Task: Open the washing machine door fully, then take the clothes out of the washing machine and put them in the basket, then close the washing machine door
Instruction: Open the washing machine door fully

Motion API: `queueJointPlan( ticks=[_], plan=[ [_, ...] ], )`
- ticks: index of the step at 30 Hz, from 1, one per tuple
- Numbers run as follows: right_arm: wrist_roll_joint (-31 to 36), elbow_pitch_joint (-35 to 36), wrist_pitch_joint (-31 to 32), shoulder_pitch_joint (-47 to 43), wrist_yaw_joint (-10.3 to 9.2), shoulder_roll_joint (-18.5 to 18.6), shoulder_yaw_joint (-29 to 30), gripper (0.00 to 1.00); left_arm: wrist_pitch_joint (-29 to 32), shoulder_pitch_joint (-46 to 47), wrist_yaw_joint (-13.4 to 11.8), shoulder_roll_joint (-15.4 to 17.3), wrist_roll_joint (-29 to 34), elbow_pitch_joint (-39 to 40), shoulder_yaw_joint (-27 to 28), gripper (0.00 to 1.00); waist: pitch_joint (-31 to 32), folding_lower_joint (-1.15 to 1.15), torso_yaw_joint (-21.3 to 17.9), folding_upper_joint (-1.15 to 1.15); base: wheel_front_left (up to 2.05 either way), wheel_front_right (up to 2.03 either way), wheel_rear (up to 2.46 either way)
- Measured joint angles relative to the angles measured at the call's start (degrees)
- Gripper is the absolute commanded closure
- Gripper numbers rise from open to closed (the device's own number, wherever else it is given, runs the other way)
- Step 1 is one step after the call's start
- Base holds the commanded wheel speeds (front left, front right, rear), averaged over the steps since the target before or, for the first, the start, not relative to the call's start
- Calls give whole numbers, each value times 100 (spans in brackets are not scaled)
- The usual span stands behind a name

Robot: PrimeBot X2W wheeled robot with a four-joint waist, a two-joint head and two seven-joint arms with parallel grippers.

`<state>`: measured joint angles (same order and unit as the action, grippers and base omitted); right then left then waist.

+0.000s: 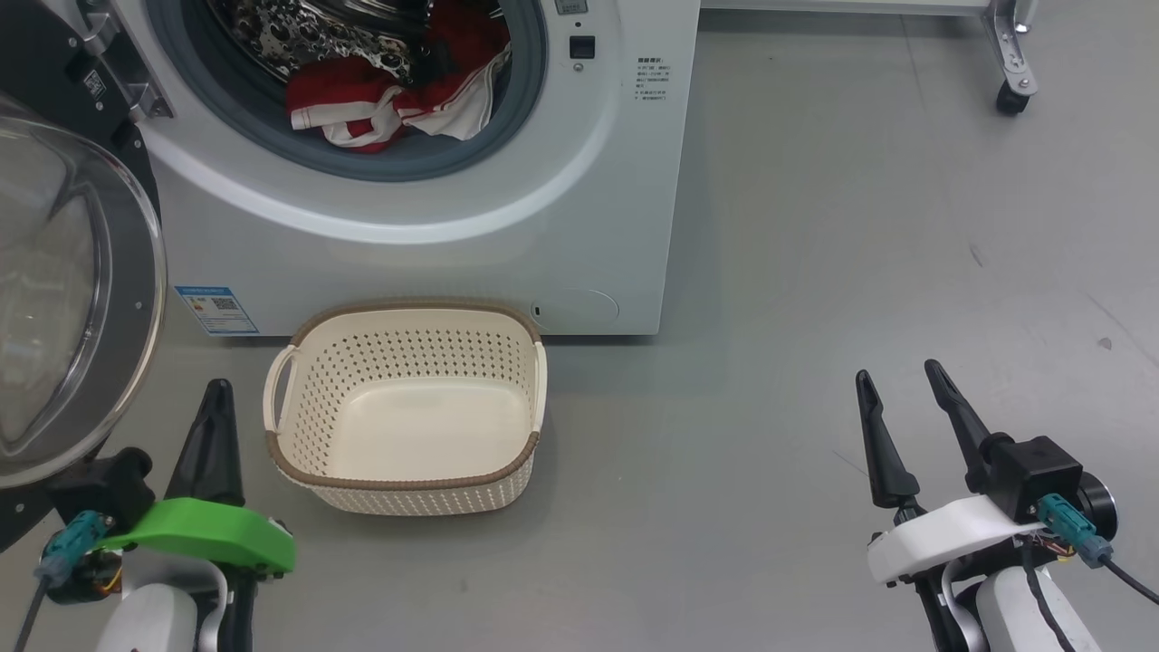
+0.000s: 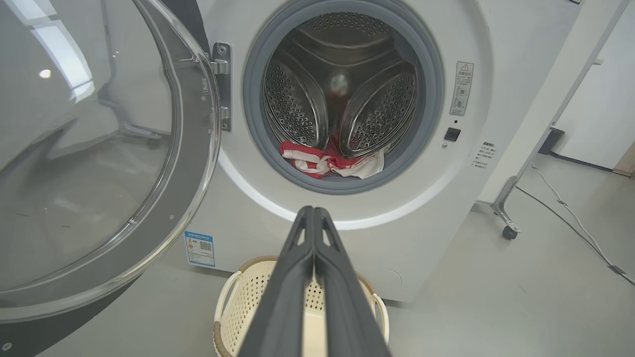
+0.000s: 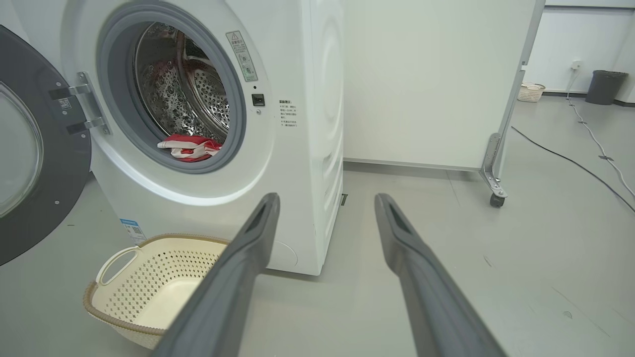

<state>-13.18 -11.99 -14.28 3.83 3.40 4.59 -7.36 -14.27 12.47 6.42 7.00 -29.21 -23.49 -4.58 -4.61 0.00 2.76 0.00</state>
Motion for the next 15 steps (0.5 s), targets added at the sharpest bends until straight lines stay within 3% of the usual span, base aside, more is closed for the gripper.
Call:
queueJointPlan(
  ticks=[2,3,5,6,7,15],
  plan=[
    [0,31,0,-14,0,-4,2,0,0,-58,1,-29,0,36,-19,100,3,0,-12,0,0,0,0],
    [0,43,0,-31,0,-5,3,0,0,-90,1,-40,0,53,-24,80,5,0,-17,0,0,0,0],
    [0,51,0,-66,0,-9,5,0,0,-154,1,-45,0,96,-32,30,11,0,-28,0,0,0,0],
    [0,52,0,-81,0,-10,7,0,0,-179,1,-45,0,125,-33,11,15,0,-33,0,0,0,0],
    [0,54,0,-87,0,-13,9,0,0,-203,1,-43,2,155,-34,0,18,0,-38,0,0,0,0],
    [0,93,0,-115,0,-27,13,0,-1,-365,44,-13,115,318,-159,0,48,0,-72,0,0,0,0]
  ],
)
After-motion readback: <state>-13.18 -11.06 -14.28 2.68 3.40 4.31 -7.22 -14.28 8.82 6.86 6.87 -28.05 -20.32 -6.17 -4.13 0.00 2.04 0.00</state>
